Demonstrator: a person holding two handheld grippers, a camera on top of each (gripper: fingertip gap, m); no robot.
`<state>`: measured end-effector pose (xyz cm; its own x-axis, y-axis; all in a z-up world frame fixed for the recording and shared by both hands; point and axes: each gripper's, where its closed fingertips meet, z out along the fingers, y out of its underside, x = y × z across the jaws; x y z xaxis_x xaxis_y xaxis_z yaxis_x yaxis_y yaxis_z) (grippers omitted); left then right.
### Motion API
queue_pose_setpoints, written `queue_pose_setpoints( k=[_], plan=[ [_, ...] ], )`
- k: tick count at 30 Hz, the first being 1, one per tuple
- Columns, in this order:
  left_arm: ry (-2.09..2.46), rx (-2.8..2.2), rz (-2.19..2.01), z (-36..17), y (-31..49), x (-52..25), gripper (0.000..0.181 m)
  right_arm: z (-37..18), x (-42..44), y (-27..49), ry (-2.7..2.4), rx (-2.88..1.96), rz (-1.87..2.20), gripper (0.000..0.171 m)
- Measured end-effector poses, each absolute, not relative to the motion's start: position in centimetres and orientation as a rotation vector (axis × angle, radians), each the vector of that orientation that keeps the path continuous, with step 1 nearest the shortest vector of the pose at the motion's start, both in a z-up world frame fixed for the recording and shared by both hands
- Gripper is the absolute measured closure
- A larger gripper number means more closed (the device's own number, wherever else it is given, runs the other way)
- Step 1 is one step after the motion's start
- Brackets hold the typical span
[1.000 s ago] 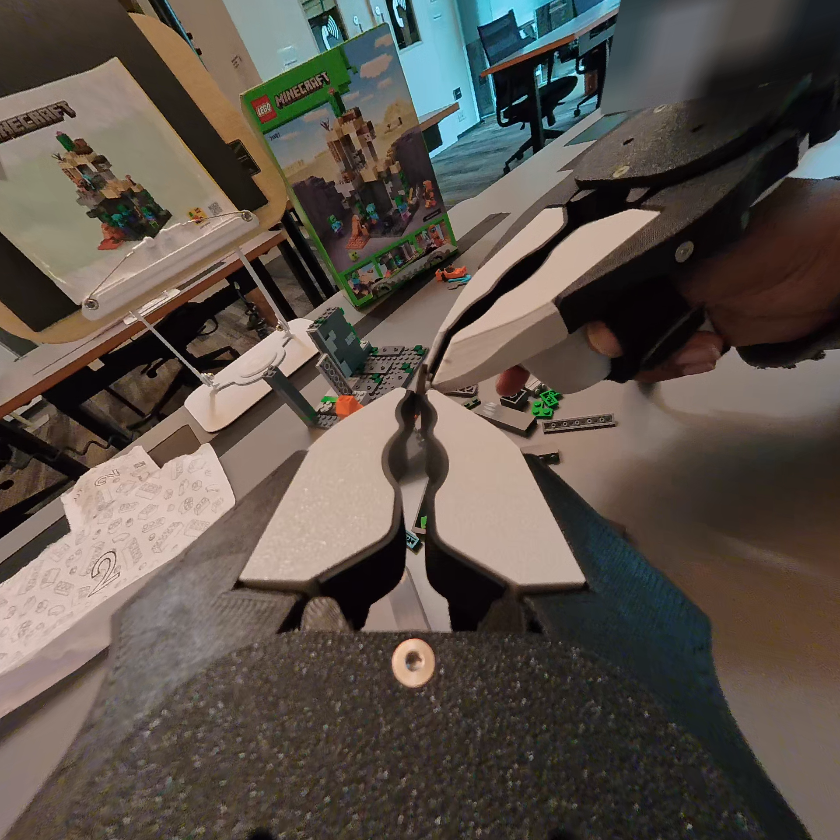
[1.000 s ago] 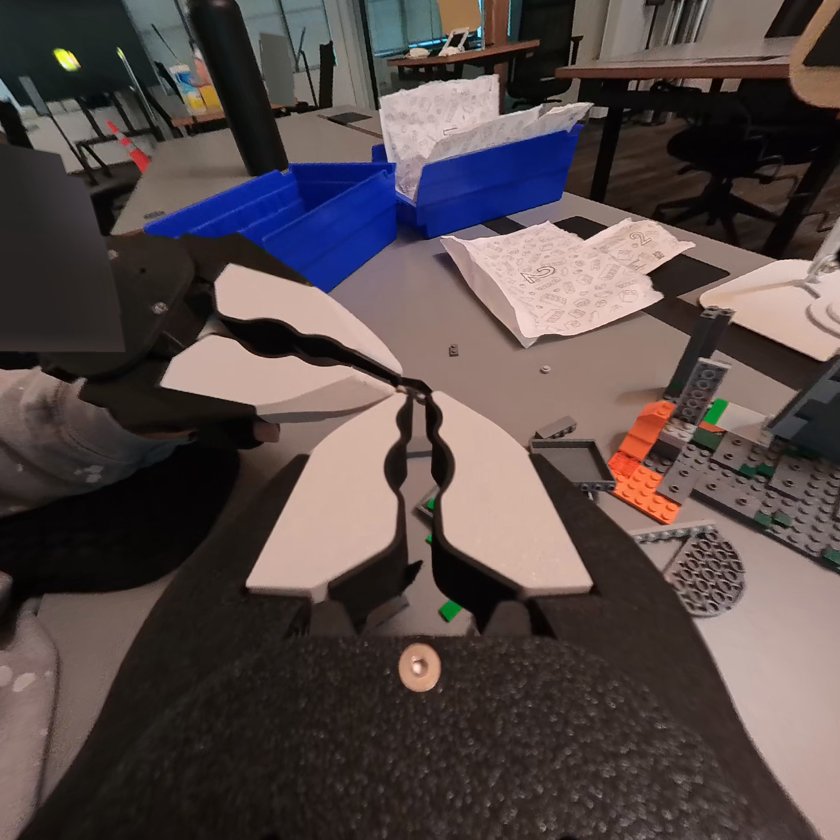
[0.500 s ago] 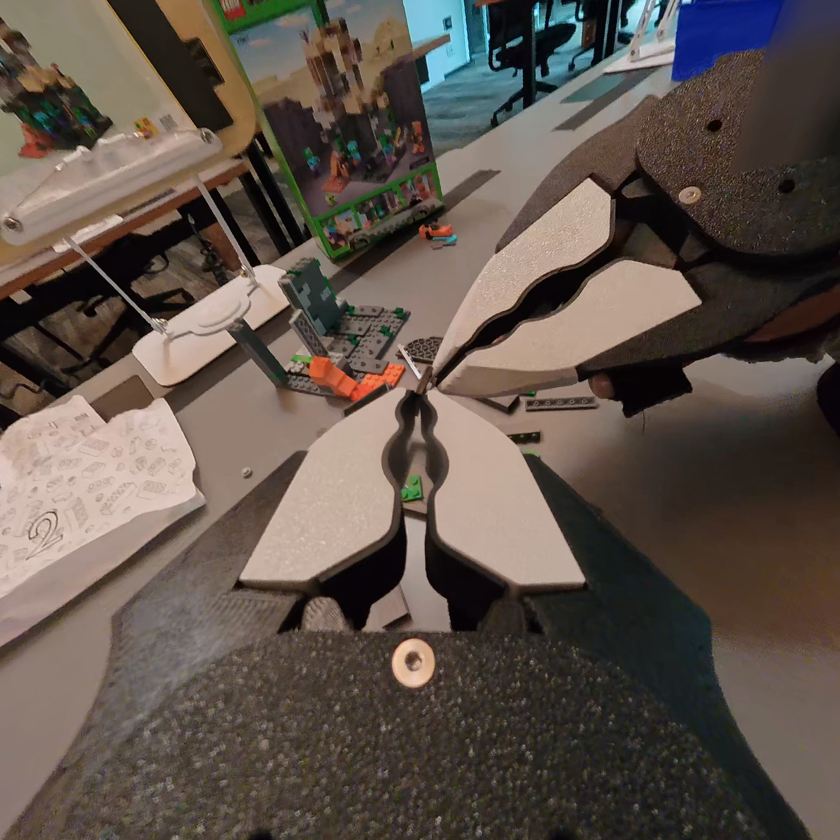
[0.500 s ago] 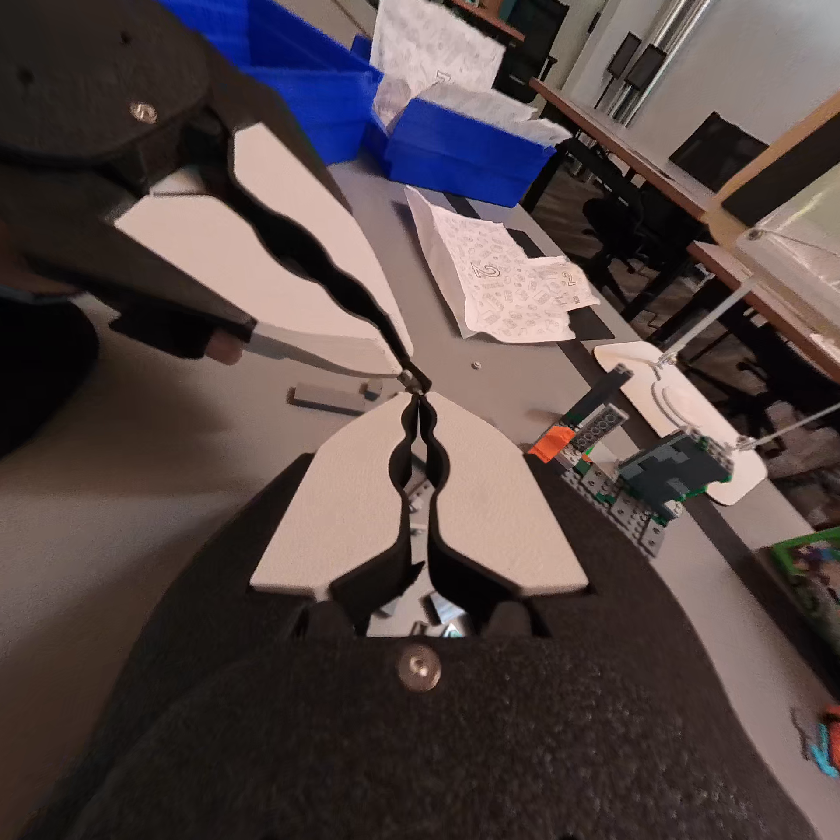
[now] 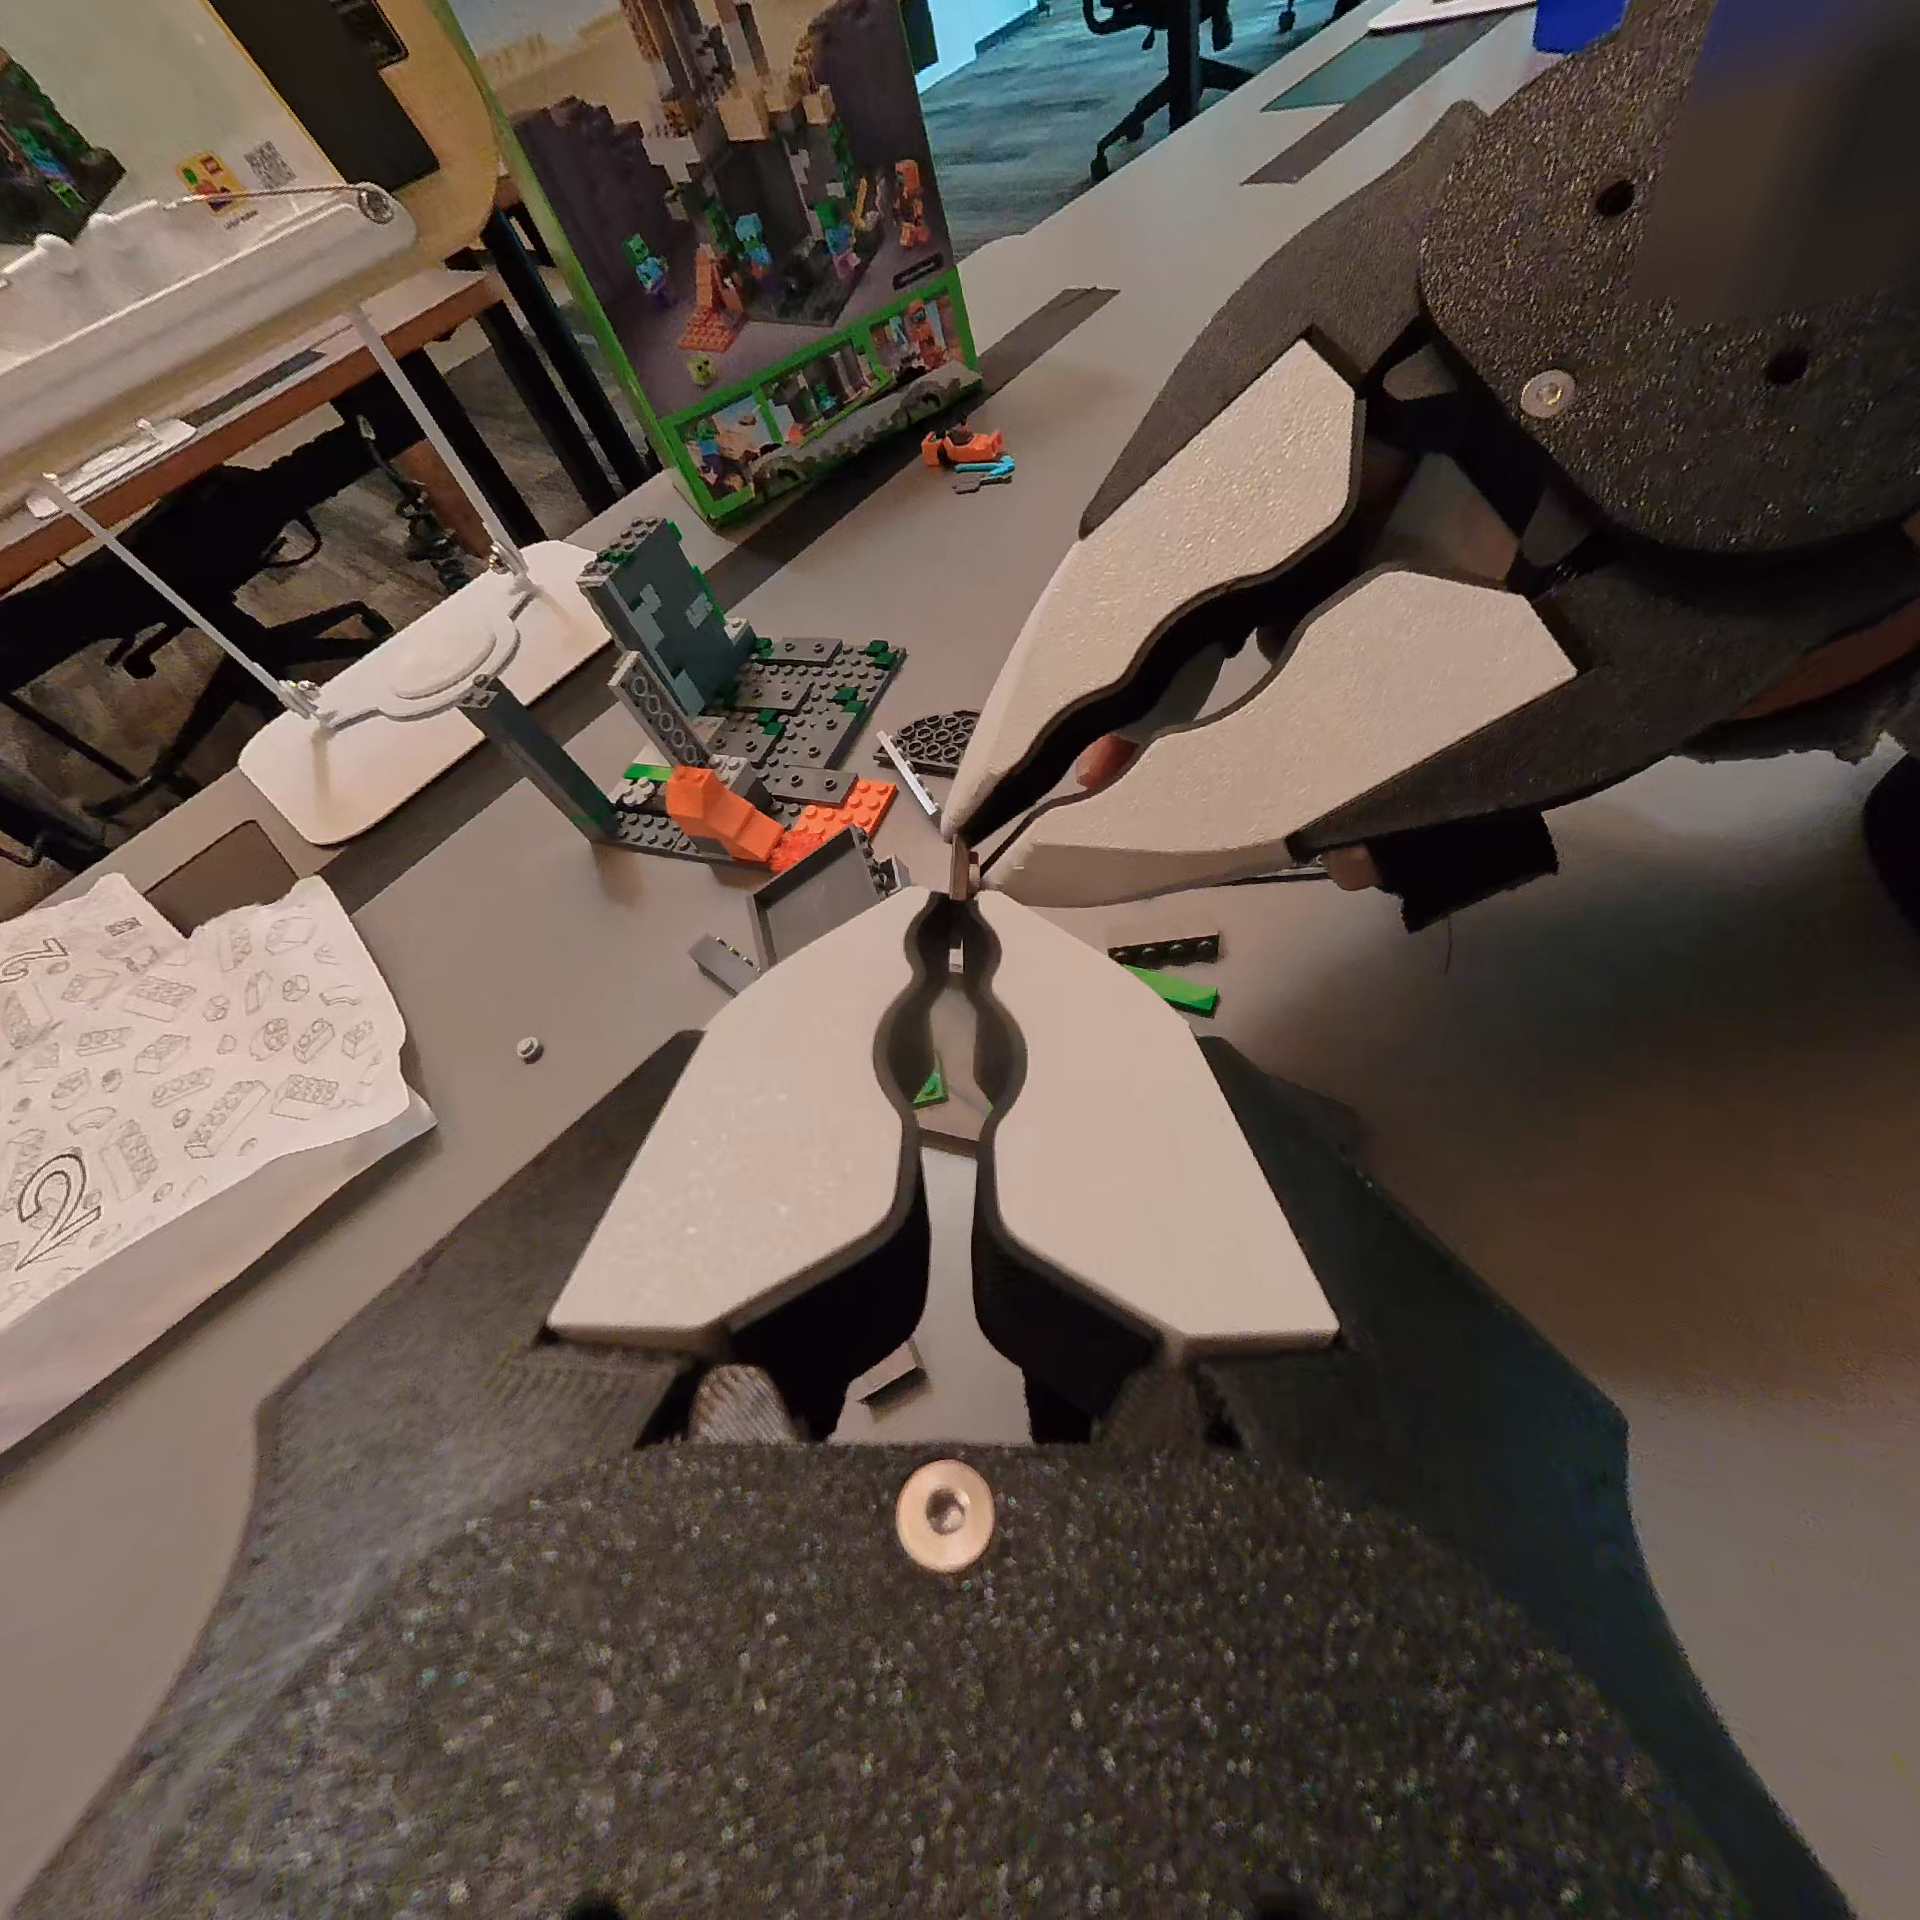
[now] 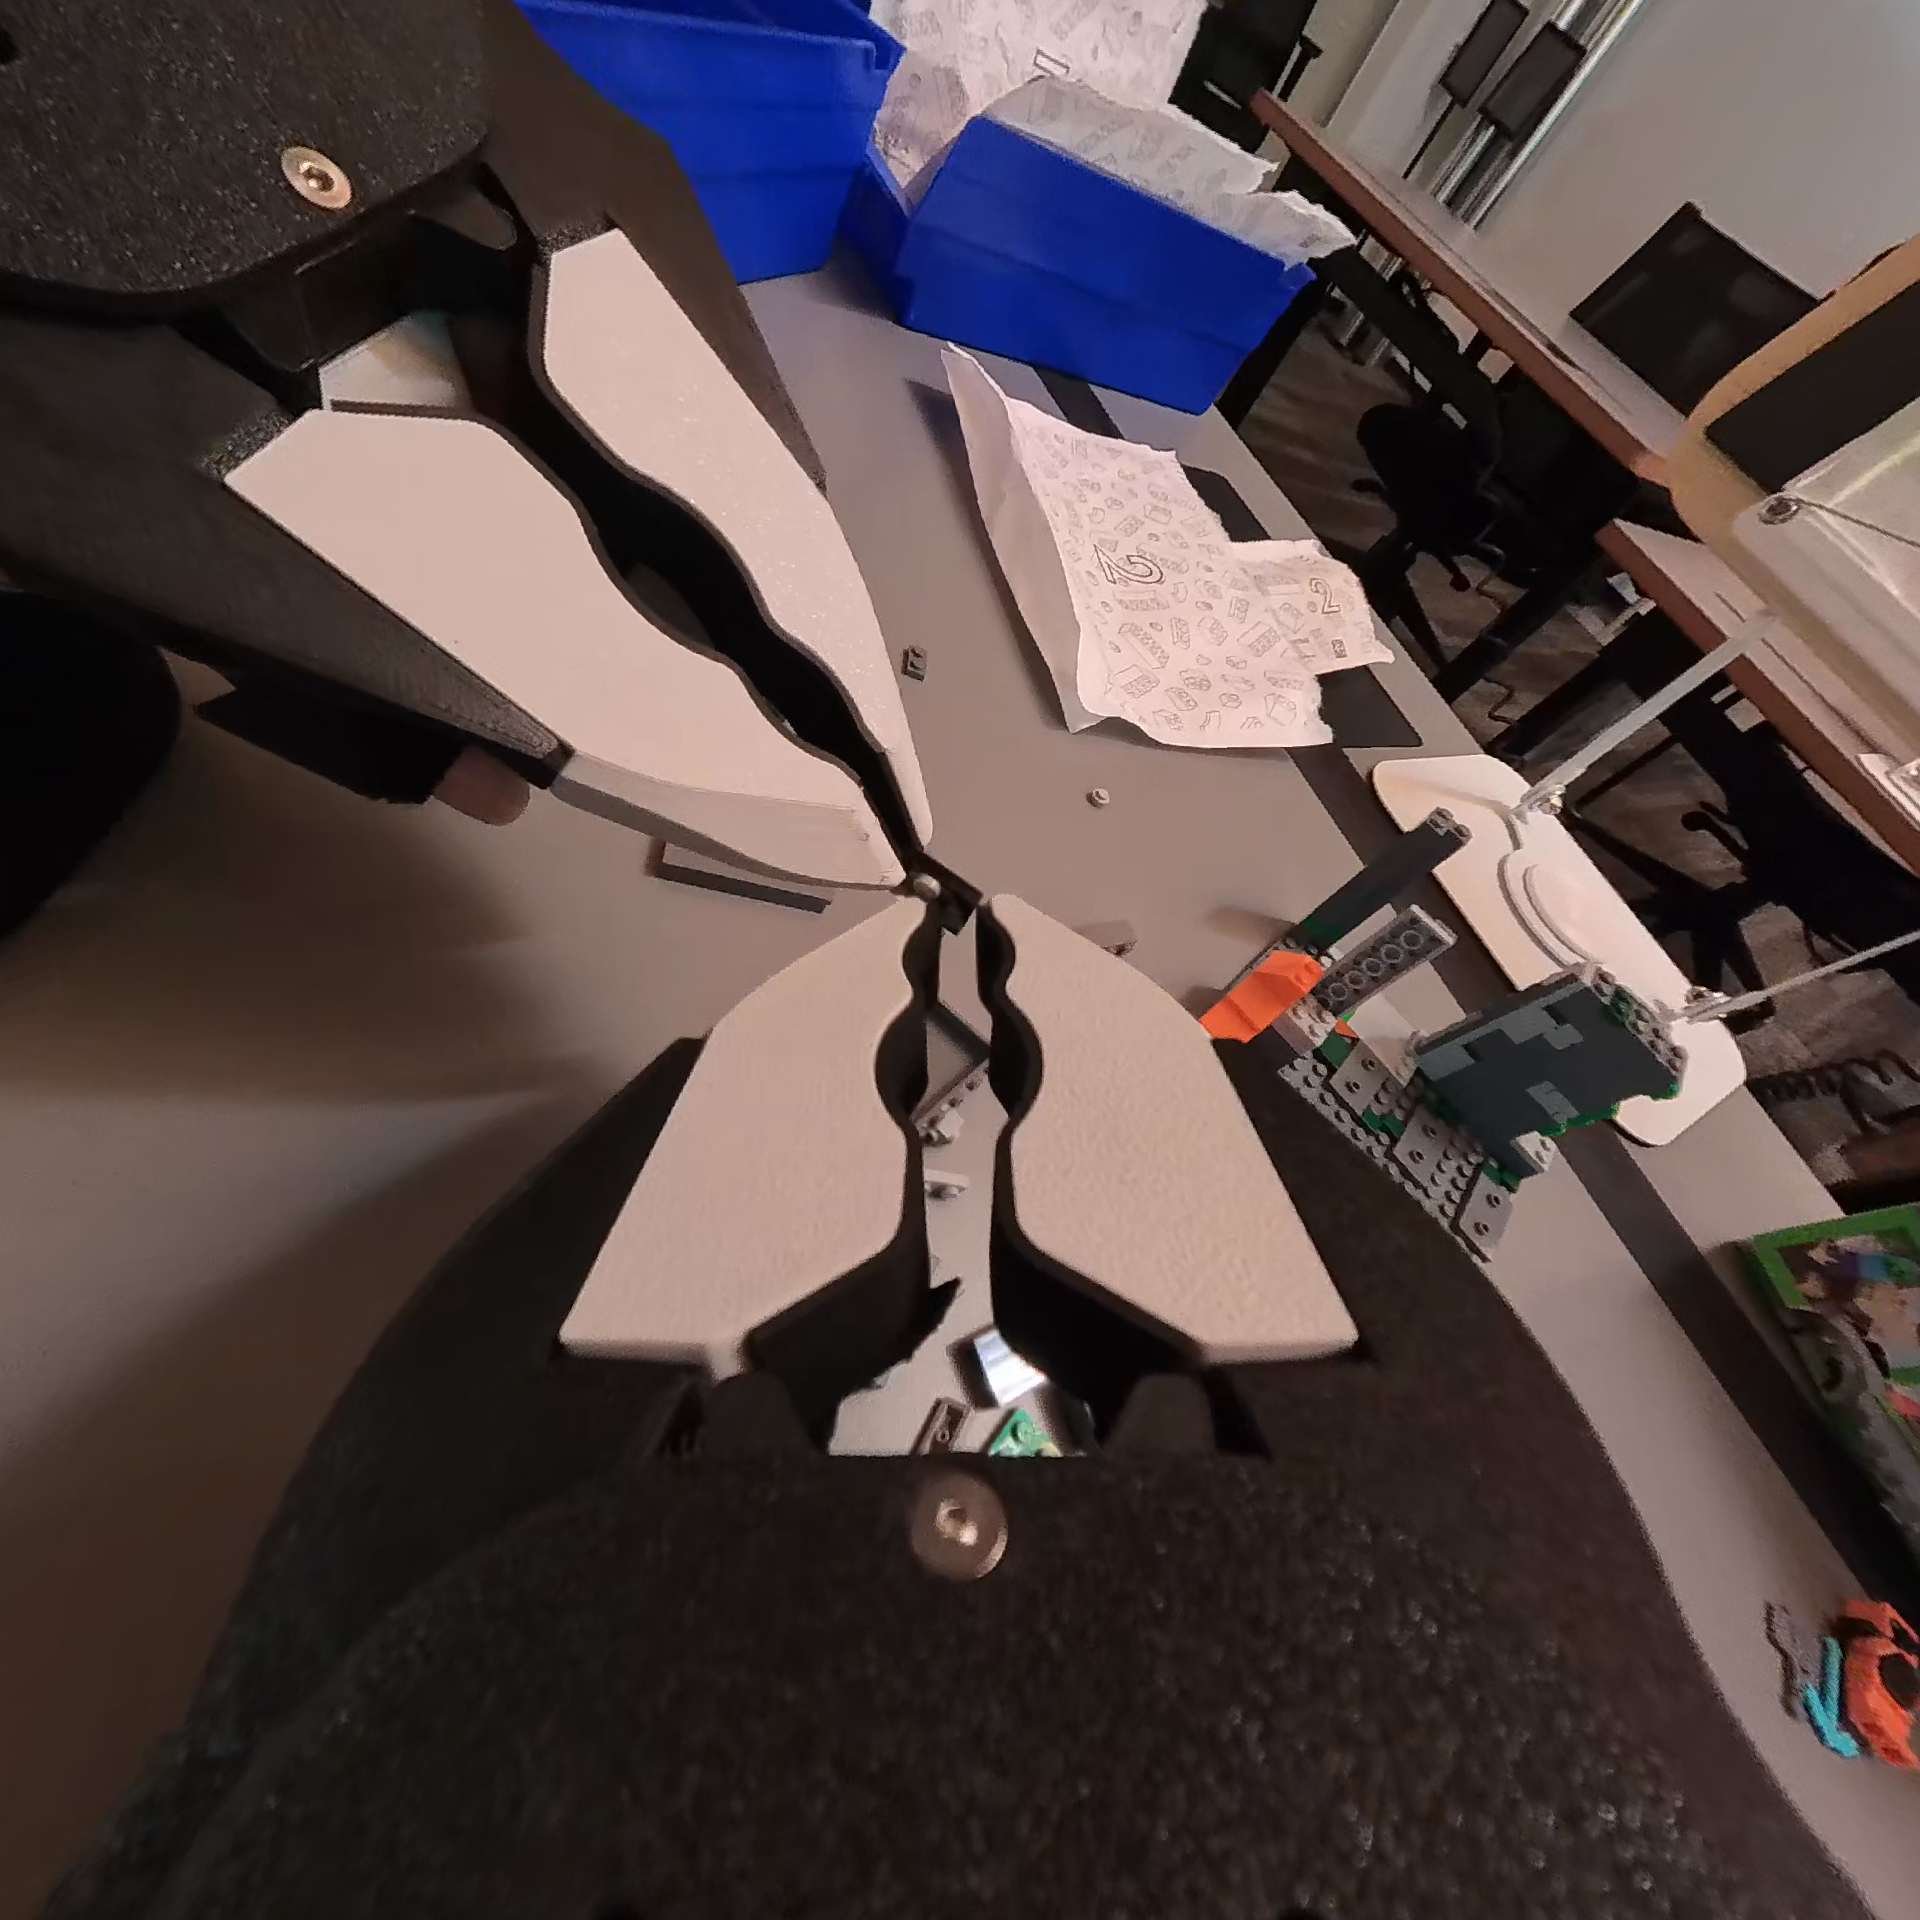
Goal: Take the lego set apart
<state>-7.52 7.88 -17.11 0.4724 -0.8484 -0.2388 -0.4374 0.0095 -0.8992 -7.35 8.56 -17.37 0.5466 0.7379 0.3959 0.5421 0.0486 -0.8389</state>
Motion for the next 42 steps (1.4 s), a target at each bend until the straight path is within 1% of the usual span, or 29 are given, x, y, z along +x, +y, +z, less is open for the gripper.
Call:
queue_pose_setpoints(
  k=[7, 17, 27, 29, 31, 32, 35, 38, 40, 42],
  plan=[
    [1.076, -1.643, -0.499, -16.9, 8.2, -7.6, 0.178, -17.1, -7.3, 9.0, -1.034, -1.643, 0.191, 0.166],
    [0.918, -1.743, -0.759, -16.7, 8.6, -7.6, 0.178, -17.0, -7.4, 9.4, -0.969, -1.652, 0.177, 0.167],
    [0.816, -1.780, -0.834, -16.6, 9.2, -7.9, 0.179, -17.0, -7.4, 9.5, -1.028, -1.570, -0.026, 0.169],
    [0.789, -1.775, -0.834, -16.4, 9.6, -8.1, 0.179, -17.4, -8.6, 8.5, -1.083, -1.553, 0.022, 0.171],
    [0.825, -1.777, -0.885, -16.5, 9.0, -7.3, 0.179, -17.8, -9.2, 8.4, -1.133, -1.492, -0.097, 0.171],
    [0.842, -1.767, -0.837, -16.5, 9.2, -7.6, 0.179, -17.7, -8.9, 8.7, -1.125, -1.492, -0.105, 0.171],
    [0.797, -1.773, -0.862, -16.5, 9.9, -8.6, 0.179, -16.0, -7.2, 9.6, -1.021, -1.535, 0.003, 0.171],
    [0.783, -1.769, -0.899, -16.3, 10.0, -8.6, 0.179, -15.6, -6.6, 9.7, -1.002, -1.539, 0.052, 0.171],
    [0.781, -1.763, -0.948, -16.1, 9.8, -8.3, 0.179, -15.9, -6.9, 9.5, -1.025, -1.539, 0.087, 0.159],
    [0.739, -1.772, -1.060, -15.9, 9.5, -8.2, 0.179, -16.0, -7.1, 9.4, -1.020, -1.541, 0.114, 0.158]
  ],
)
